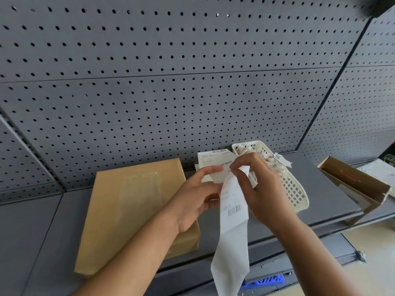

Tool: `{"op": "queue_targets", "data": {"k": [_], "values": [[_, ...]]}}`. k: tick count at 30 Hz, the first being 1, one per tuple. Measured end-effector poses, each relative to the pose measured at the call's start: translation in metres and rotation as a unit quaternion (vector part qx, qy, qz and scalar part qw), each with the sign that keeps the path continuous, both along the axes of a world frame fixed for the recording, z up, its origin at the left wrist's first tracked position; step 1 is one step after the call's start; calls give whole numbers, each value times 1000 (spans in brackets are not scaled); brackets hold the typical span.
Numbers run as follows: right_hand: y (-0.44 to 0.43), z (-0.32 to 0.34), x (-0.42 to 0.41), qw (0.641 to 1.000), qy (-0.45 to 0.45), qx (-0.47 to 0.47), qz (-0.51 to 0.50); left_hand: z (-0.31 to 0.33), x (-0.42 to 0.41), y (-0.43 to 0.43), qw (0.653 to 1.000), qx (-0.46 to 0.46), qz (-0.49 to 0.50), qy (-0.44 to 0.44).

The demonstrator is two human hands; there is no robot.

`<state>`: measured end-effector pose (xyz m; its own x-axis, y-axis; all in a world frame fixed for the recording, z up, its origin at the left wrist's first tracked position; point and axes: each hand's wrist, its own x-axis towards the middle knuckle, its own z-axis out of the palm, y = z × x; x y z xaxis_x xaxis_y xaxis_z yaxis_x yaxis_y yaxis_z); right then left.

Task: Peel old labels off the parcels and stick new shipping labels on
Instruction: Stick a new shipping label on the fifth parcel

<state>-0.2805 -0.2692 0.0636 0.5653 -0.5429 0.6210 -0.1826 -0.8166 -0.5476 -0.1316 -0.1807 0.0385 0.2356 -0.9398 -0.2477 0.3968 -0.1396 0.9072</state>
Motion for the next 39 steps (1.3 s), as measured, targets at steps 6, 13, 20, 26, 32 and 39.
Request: {"op": "queue_targets", "data": {"k": [6, 13, 20, 26, 32, 39], "values": [[0, 4, -2, 1000, -2, -4, -12, -7, -1, -6, 984, 30, 31, -172], [3, 14, -6, 1000, -24, -11, -11, -8, 6, -16, 955, 65, 36, -286], [-1, 18, -9, 999, -38, -15, -18, -1, 11, -14, 992, 87, 19, -84], [-4, 18, -7, 999, -33, -21, -35, -4, -1, -3, 998, 40, -42, -24], [-4, 18, -6, 998, -43, -28, -37, -15, -5, -8, 991, 43, 8, -124], [-2, 25, -9, 997, -64, -37, -30, -26, -5, -18, 948, 77, 28, -307]]}}
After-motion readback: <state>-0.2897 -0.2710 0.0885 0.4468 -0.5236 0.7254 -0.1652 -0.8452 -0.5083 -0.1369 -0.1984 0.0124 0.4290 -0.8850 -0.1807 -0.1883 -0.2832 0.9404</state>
